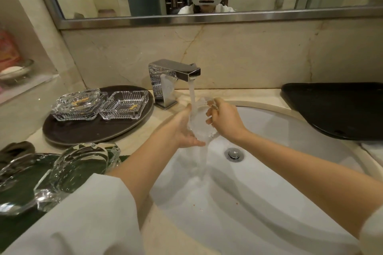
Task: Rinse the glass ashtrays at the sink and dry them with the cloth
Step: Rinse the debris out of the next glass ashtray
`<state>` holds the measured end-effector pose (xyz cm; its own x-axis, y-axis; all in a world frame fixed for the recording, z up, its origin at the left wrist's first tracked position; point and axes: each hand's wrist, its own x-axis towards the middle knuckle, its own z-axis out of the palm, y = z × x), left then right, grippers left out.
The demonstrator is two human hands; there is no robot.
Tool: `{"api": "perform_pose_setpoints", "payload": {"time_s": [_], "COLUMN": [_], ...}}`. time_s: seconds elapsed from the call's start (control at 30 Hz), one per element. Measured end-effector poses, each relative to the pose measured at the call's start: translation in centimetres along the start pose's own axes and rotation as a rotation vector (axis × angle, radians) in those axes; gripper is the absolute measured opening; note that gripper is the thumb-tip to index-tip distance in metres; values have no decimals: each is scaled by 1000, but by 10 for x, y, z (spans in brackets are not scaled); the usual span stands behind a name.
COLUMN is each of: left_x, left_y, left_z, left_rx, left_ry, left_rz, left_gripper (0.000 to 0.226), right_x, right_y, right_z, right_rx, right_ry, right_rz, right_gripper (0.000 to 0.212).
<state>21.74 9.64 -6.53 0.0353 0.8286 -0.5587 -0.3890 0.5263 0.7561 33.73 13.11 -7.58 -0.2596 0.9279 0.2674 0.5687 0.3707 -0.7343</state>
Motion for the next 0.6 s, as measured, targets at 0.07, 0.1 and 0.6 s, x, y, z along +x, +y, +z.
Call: {"api": "perform_pose_setpoints", "payload": {"time_s": [0.07,0.1,0.6], "left_x": [3,2,9], "left_y": [3,5,3], "left_z": [0,1,5], "left_rx": [-100,-137,-65], "left_ry": [-8,7,231], "left_rz": [20,12,162], "left_gripper": [68,71,15], "right_x": [-8,-14,-31], "right_y": [-2,-2,18], "right_z": [1,2,19], "right_rx": [-67,-76,-196], "right_ry": [-12,-40,-280], "right_rz": [-99,-138,-383], "right_gripper": [32,33,58]}}
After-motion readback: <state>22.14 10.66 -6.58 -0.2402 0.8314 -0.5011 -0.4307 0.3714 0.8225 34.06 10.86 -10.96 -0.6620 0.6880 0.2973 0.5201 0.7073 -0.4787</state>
